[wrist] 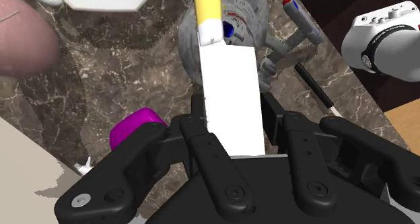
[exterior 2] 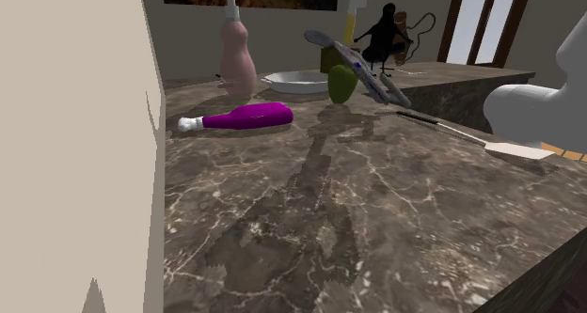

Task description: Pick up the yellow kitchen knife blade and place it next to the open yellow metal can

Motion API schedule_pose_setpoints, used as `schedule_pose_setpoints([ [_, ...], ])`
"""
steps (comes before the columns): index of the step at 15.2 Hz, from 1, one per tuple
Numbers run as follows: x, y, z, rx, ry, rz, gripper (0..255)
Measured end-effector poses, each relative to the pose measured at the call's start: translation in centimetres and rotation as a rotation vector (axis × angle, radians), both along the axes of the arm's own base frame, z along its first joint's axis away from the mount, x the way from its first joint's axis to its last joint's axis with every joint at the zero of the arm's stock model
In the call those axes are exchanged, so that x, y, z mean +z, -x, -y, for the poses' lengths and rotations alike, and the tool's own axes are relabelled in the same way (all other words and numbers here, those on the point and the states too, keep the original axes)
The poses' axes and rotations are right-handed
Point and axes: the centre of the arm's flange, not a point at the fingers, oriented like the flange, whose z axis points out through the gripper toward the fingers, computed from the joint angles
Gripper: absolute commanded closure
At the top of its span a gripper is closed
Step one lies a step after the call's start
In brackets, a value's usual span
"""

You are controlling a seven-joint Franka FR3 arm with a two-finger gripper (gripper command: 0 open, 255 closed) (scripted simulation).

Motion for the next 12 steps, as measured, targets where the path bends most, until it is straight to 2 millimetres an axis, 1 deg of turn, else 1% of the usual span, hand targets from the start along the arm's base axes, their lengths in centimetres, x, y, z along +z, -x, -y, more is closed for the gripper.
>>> schedule_pose_setpoints([
  [5, 0.1, 4.4, 4.4, 0.0, 0.0, 0.0, 255],
  [6, 0.1, 5.5, 5.4, 0.0, 0.0, -0.001, 255],
  [7, 0.1, 6.1, 6.5, -0.001, 0.0, 0.0, 255],
  [8, 0.2, 7.0, 7.4, 0.0, 0.0, -0.001, 255],
  [9, 0.0, 8.2, 8.7, 0.0, -0.001, -0.001, 255],
  [11, -0.3, 9.9, 10.7, 0.0, -0.001, 0.0, 255],
  [12, 0.0, 10.8, 11.8, -0.001, -0.001, 0.0, 255],
])
